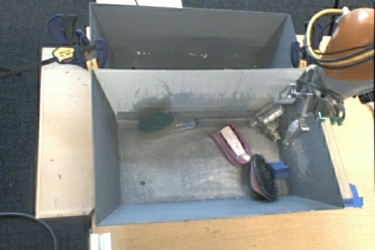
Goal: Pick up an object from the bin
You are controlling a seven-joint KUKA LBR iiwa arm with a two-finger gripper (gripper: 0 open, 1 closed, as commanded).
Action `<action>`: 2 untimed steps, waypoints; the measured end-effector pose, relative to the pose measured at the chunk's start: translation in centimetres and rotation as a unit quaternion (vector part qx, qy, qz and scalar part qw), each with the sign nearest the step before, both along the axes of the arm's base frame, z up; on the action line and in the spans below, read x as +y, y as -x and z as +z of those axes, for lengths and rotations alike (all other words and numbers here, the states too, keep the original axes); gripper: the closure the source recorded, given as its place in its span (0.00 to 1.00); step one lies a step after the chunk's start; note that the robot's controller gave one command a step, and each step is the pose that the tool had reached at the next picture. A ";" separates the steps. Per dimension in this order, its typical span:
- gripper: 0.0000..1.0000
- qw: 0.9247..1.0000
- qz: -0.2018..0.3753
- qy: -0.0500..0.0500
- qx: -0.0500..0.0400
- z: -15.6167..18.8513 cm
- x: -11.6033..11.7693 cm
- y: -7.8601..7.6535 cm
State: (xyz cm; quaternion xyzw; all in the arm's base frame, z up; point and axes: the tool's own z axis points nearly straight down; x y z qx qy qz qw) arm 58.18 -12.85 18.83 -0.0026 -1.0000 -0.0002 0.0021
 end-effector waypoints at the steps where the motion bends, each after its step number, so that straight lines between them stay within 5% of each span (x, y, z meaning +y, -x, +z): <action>1: 0.00 0.998 -0.065 0.001 -0.002 -10.3 -1.1 -0.3; 2: 0.00 0.994 0.112 0.000 -0.005 -6.6 -0.5 -0.5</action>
Offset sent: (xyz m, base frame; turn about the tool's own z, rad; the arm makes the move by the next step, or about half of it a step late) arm 0.0029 -0.0108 -0.1151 0.1308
